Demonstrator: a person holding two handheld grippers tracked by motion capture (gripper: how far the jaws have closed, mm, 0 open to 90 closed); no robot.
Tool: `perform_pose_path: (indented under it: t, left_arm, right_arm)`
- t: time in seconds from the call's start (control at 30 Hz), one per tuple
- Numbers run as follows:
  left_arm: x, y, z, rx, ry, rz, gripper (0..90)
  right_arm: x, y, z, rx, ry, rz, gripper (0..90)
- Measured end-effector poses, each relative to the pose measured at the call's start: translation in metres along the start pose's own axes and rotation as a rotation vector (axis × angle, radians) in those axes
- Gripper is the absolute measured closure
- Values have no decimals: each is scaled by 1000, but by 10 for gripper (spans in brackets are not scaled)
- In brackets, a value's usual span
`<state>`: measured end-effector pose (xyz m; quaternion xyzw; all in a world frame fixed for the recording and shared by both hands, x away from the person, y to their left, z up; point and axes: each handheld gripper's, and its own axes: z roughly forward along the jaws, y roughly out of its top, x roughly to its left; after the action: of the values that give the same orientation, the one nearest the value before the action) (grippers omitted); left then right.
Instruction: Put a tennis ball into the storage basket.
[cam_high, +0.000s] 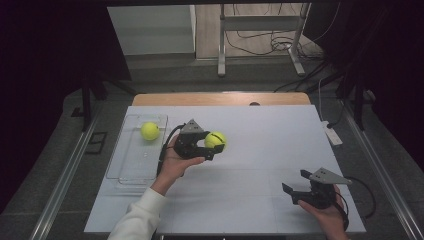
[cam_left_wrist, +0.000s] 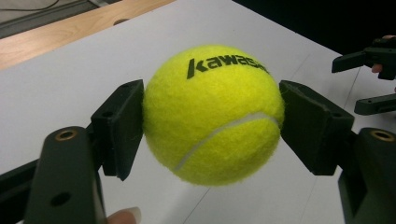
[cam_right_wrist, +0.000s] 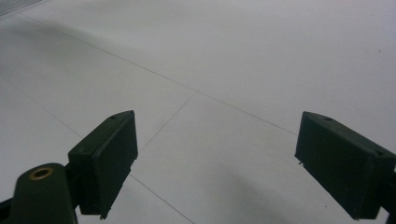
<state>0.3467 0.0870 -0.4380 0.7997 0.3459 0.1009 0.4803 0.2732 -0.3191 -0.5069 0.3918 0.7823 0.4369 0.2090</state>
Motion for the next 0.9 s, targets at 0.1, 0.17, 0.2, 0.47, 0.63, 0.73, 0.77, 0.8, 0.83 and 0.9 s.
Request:
perform_pose_path:
  t: [0.1, 0.17, 0.2, 0.47, 0.63, 0.73, 0.77, 0.8, 0.83, 0.9]
  left_arm:
    - [1, -1, -2, -1, 3, 1, 274]
    - [2, -2, -3, 0, 8, 4, 274]
    - [3, -2, -4, 0, 13, 2, 274]
    - [6, -5, -12, -11, 30, -6, 274]
    - [9, -5, -20, -27, 48, -8, 274]
    - [11, -5, -24, -32, 55, -11, 274]
    - [12, -5, -25, -33, 59, -12, 274]
    - [12, -5, -27, -35, 61, -14, 274]
    - [13, -6, -28, -36, 65, -15, 274]
    - [14, -6, -30, -38, 70, -18, 274]
  right_arm:
    - [0, 0, 0, 2, 0, 1, 132]
    - [0, 0, 0, 4, -2, 0, 132]
    - [0, 0, 0, 2, -1, 1, 132]
    - [0, 0, 0, 1, -1, -1, 132]
    - [0, 0, 0, 2, 1, 0, 132]
    - [-1, -1, 0, 0, 2, 2, 132]
    - [-1, -1, 0, 1, 2, 3, 132]
    - [-1, -1, 0, 2, 2, 3, 132]
    - [-1, -1, 0, 2, 2, 3, 132]
    - [-1, -1, 0, 2, 2, 3, 132]
